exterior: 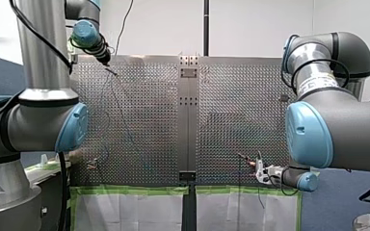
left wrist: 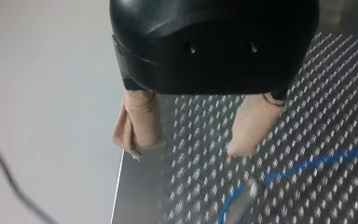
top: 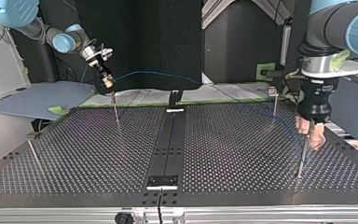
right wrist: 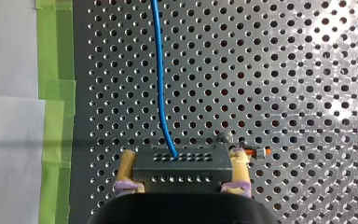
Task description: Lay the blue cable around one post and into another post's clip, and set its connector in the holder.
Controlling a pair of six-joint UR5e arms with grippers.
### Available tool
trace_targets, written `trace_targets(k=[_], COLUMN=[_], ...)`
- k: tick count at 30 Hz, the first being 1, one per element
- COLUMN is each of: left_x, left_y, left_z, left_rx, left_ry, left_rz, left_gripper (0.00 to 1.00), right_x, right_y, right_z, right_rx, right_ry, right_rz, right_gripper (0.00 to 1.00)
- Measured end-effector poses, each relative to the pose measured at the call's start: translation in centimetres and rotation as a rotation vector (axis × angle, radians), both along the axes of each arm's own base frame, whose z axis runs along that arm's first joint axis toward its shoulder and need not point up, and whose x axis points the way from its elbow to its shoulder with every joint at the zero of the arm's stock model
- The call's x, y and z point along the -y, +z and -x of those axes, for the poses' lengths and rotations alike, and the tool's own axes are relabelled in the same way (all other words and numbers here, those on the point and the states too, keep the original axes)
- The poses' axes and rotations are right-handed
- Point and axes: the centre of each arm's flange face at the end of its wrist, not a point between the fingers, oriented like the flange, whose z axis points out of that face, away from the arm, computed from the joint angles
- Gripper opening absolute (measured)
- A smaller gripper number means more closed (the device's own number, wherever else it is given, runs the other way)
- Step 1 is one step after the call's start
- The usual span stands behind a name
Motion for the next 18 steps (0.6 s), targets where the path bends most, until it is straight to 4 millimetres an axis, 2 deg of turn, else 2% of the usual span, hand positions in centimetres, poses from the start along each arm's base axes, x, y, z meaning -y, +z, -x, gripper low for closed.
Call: trace_targets(k=[7, 18], left_x=[2.6, 5.2], left_y=[-1.0, -7.0], left_z=[2.1, 1.5], left_rx=[0.024, -0.043], left_ry=[-0.074, -0.075], left_rz=[-0.03, 0.047], left_gripper=[1.0, 1.0], right_x=[0.0, 0.3], right_y=[0.0, 0.0], right_z=[0.0, 0.2], right_rx=[-0.002, -0.024], right_ry=[-0.002, -0.026], right_rz=[0.001, 0.01], right_gripper=[0.0, 0.0])
